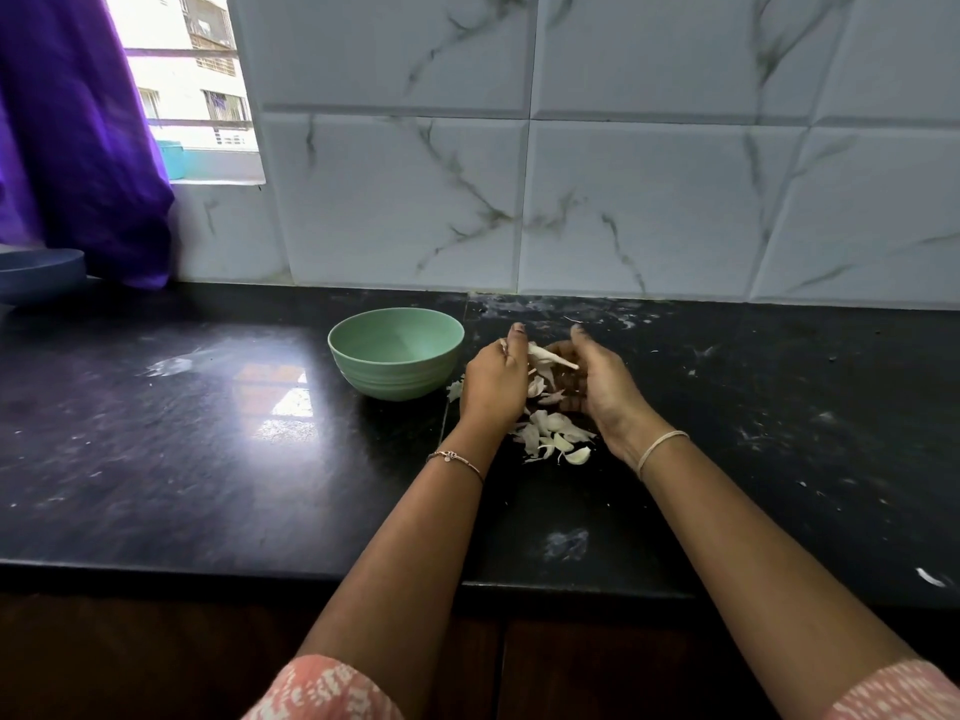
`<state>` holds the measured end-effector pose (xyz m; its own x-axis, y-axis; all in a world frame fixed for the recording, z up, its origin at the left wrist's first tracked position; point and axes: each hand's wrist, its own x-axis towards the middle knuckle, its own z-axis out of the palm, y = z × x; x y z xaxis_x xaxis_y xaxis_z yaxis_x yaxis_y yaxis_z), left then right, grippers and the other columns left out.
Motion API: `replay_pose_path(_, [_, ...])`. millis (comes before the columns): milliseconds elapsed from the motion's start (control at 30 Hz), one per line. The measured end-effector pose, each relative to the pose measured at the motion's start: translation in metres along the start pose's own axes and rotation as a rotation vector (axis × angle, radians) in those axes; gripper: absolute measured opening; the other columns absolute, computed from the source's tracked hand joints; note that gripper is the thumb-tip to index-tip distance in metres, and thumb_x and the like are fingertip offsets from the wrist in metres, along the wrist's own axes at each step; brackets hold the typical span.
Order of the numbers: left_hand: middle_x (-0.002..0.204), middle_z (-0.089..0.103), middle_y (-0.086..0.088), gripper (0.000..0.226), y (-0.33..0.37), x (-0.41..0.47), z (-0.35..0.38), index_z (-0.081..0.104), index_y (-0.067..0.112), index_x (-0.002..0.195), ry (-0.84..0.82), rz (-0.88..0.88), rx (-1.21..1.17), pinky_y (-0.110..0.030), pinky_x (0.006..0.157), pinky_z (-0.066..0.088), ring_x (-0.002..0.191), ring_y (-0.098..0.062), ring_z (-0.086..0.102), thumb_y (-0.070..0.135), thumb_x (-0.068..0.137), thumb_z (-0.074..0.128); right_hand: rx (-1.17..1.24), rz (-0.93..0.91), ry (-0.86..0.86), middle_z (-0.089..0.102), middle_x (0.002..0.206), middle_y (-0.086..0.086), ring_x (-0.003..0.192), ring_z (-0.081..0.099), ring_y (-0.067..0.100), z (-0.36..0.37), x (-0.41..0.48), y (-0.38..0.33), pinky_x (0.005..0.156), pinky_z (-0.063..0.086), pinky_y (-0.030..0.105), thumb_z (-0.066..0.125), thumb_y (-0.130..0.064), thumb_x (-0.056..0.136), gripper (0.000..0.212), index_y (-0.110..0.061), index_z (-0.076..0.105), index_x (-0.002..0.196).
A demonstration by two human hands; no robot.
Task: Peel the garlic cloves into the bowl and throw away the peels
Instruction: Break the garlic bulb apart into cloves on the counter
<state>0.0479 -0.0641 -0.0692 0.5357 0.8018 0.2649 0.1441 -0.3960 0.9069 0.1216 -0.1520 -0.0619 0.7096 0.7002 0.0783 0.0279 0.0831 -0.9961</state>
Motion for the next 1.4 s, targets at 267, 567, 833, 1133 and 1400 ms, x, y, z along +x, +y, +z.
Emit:
replay_pose_path(267, [0.065, 0.054, 0.001, 0.051, 0.0, 0.002, 0.0, 0.052, 0.015, 0.065, -0.004, -0.042, -0.021, -0.031, 0.061, 0.032, 0.069, -0.019, 0.052, 0.044, 0.103, 0.034, -0.425, -0.413, 0.023, 0.072, 0.086, 0.007, 0.082, 0.068, 0.027, 0.002, 0.008, 0.018, 0.077, 0.054, 0.042, 0.07, -0.021, 0.089, 0.013, -0.01, 0.07, 0.096])
replay_pose_path(567, [0.074, 0.059, 0.001, 0.05, 0.002, -0.007, 0.001, 0.047, 0.022, 0.069, 0.008, 0.048, 0.124, -0.033, 0.065, 0.039, 0.079, -0.024, 0.058, 0.054, 0.101, 0.027, -0.089, -0.28, -0.038, 0.073, 0.103, 0.013, 0.094, 0.068, 0.013, 0.005, 0.002, 0.015, 0.082, 0.054, 0.022, 0.051, -0.029, 0.1, 0.033, -0.001, 0.068, 0.107])
replay_pose_path(833, [0.091, 0.065, -0.01, 0.037, -0.001, -0.015, 0.006, 0.037, 0.022, 0.092, -0.056, 0.248, 0.295, -0.043, 0.074, 0.047, 0.088, -0.035, 0.06, 0.053, 0.102, 0.019, 0.024, -0.096, -0.005, 0.065, 0.083, 0.003, 0.079, 0.06, 0.018, 0.007, 0.0, 0.007, 0.065, 0.049, 0.027, 0.046, -0.03, 0.102, 0.028, -0.013, 0.066, 0.095])
replay_pose_path(1133, [0.082, 0.067, 0.0, 0.045, 0.003, -0.017, 0.004, 0.054, 0.028, 0.082, -0.001, 0.239, 0.241, -0.038, 0.072, 0.049, 0.084, -0.026, 0.063, 0.055, 0.101, 0.024, 0.084, -0.106, -0.067, 0.065, 0.075, 0.0, 0.066, 0.054, 0.013, 0.008, -0.004, 0.004, 0.06, 0.043, 0.027, 0.052, -0.039, 0.098, 0.029, -0.016, 0.066, 0.089])
replay_pose_path(1400, [0.091, 0.069, -0.01, 0.046, 0.008, -0.022, 0.003, 0.055, 0.016, 0.099, 0.101, 0.366, 0.585, -0.034, 0.064, 0.031, 0.088, -0.036, 0.063, 0.047, 0.104, 0.022, 0.19, -0.002, -0.034, 0.045, 0.058, -0.005, 0.044, 0.036, 0.003, 0.007, -0.003, 0.001, 0.041, 0.029, 0.015, 0.054, -0.031, 0.097, 0.027, -0.017, 0.061, 0.076])
